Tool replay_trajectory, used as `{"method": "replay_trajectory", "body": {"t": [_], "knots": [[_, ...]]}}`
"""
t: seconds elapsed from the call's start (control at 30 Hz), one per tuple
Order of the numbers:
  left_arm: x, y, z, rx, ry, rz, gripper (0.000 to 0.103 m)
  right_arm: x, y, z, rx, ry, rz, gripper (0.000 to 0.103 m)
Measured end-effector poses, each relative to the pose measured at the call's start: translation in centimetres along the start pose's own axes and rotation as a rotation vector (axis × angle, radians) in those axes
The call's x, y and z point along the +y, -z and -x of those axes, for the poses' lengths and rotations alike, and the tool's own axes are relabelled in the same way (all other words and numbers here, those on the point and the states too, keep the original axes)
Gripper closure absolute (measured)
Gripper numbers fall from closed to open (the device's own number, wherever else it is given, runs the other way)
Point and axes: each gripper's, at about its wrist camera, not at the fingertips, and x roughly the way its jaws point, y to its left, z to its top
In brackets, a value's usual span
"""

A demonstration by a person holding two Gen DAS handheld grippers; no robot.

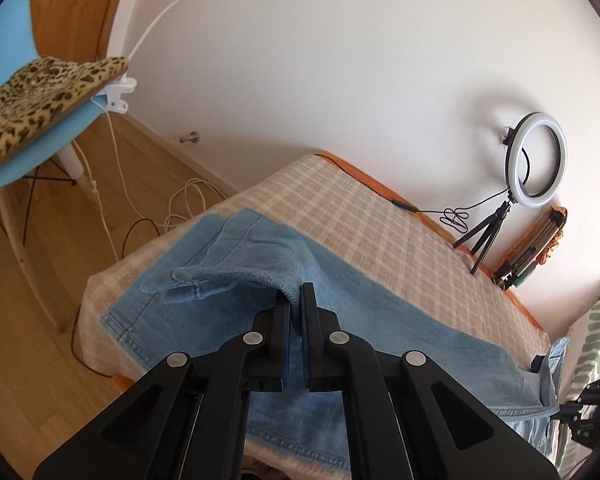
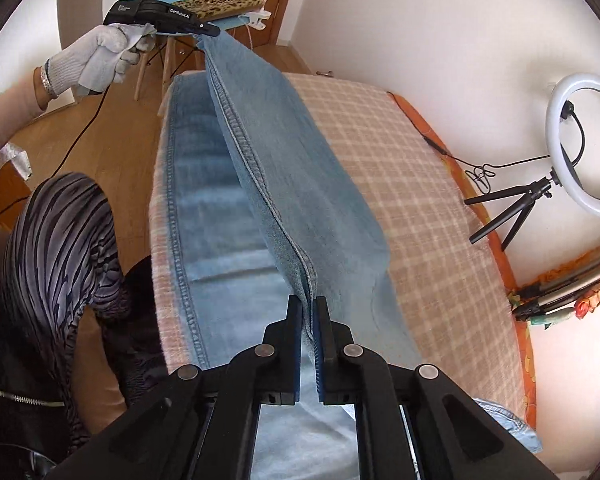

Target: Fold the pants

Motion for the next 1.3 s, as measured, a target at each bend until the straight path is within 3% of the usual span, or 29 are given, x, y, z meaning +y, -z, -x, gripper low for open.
{"method": "replay_trajectory", "body": {"t": [0.13, 0.23, 0.33, 0.4, 0.47, 0.53, 0.83, 0.97, 1.17, 1.3], "knots": [[3.1, 3.9, -1.4, 0.063, 0.001, 0.086, 0.100, 3.7, 2.4, -4.4, 0.093, -0.075, -0.002, 0.100], [4.5, 5.0, -1.9, 0.062, 0.026, 0.146, 0.100, 4.2, 3.1, -7.0, 0.146, -0.100, -0.022, 0.100], [4.6, 5.2, -2.3, 0.059, 0.056, 0.152, 0.099, 3.7, 2.8, -7.8, 0.192, -0.165, -0.030, 0.090], [4.7, 5.0, -2.6, 0.051, 0.079, 0.168, 0.096, 3.2, 1.8, -7.1, 0.162, -0.182, -0.046, 0.077], [5.0, 4.7, -2.8, 0.042, 0.097, 0.190, 0.069, 2.4, 0.2, -6.4, 0.110, -0.230, -0.079, 0.063], [5.5, 4.5, -3.4, 0.043, 0.115, 0.232, 0.058, 1.7, -2.0, -5.9, 0.052, -0.247, -0.099, 0.060], [8.4, 3.0, -4.5, -0.018, 0.139, 0.392, 0.058, -1.2, -15.6, -10.6, -0.110, -0.304, -0.163, 0.051], [9.0, 2.6, -4.7, -0.018, 0.131, 0.374, 0.061, -2.1, -21.8, -14.6, -0.135, -0.327, -0.175, 0.046], [8.6, 2.6, -4.4, -0.053, 0.071, 0.294, 0.085, -4.3, -29.6, -21.7, -0.121, -0.383, -0.256, 0.046], [9.2, 2.5, -3.4, -0.100, 0.047, 0.286, 0.093, -5.6, -33.3, -25.8, -0.114, -0.466, -0.323, 0.046]]}}
